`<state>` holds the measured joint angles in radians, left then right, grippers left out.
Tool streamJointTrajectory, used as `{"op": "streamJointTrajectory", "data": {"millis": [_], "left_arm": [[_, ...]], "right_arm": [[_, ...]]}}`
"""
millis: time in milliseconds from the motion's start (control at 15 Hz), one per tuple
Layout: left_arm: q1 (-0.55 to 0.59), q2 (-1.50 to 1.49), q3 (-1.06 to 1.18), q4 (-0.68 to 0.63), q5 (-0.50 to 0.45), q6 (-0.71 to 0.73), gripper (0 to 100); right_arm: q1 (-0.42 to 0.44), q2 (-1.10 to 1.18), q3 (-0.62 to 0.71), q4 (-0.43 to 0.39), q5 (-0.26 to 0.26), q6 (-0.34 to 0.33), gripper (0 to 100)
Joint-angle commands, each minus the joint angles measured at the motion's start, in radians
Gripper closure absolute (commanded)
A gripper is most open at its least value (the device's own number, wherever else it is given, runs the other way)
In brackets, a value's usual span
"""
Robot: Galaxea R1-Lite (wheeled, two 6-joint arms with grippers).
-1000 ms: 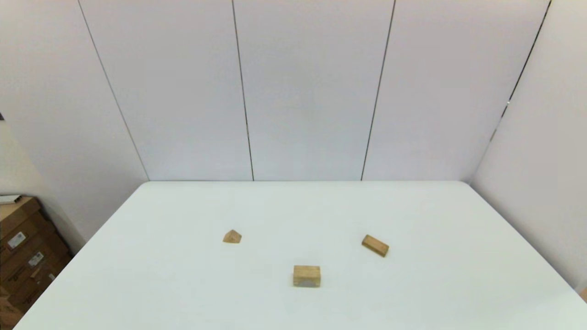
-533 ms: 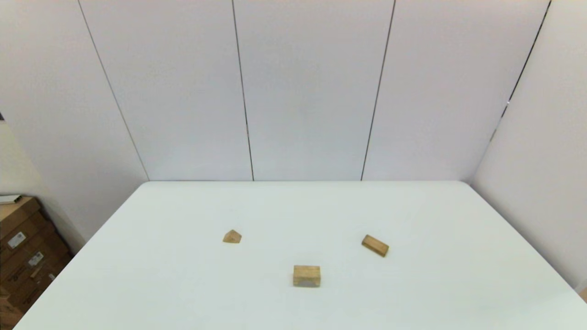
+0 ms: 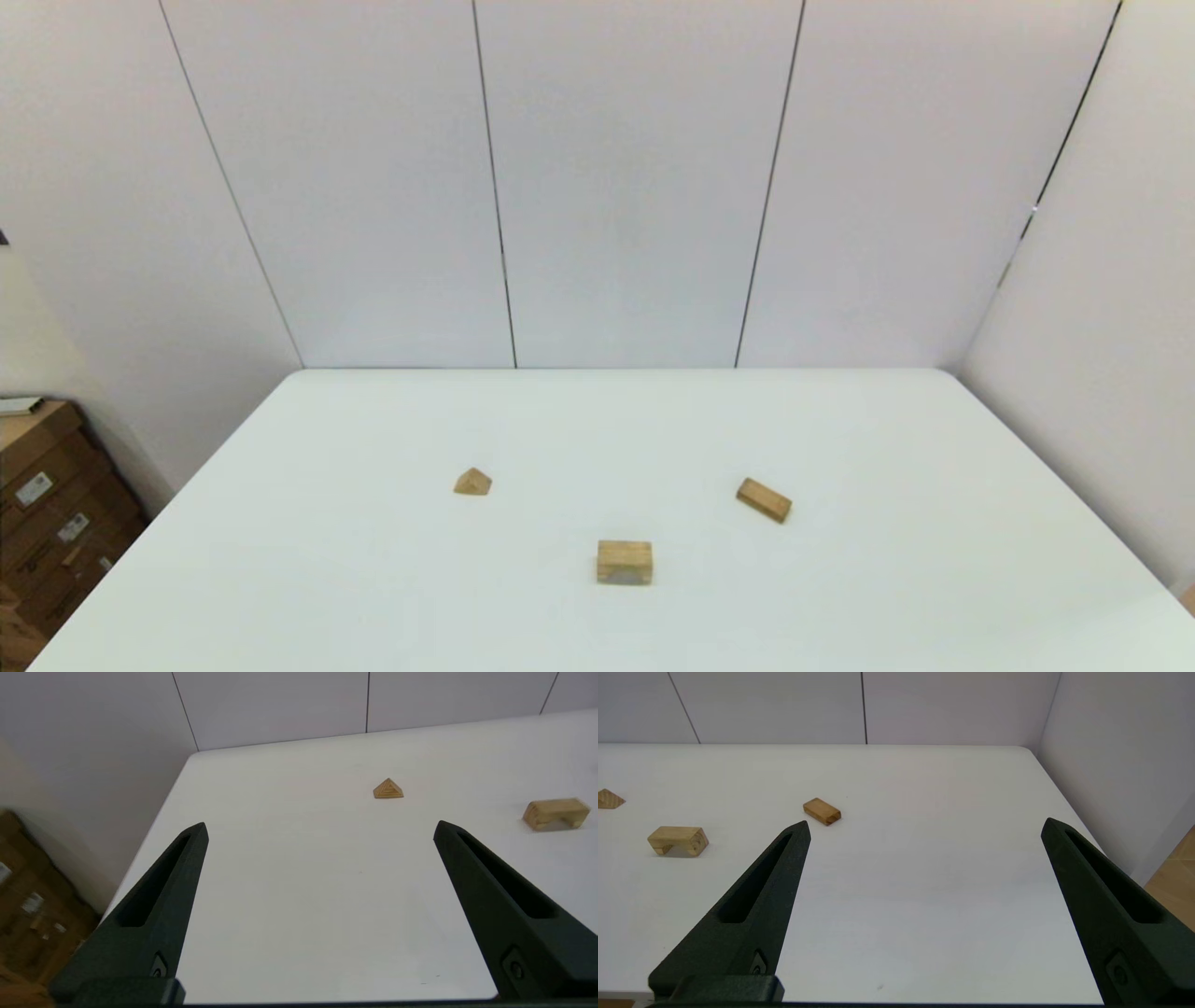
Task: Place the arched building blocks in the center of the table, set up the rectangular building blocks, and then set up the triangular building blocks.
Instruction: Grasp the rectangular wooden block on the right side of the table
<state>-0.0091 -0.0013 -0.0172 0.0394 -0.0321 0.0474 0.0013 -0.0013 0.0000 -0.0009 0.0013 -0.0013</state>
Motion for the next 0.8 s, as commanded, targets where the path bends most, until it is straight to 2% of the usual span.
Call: {"op": "streamJointTrajectory", "data": {"millis": [67, 800], "left_arm": [[0.0, 0.001, 0.0, 0.001, 0.032, -0.031, 0], [0.0, 0.001, 0.0, 0.001, 0.032, -0.032, 0]], "right_arm": [[0.0, 0.0, 0.0, -0.001, 0.0, 0.0, 0], [0.0, 0.0, 0.0, -0.001, 0.006, -0.014, 0]]}}
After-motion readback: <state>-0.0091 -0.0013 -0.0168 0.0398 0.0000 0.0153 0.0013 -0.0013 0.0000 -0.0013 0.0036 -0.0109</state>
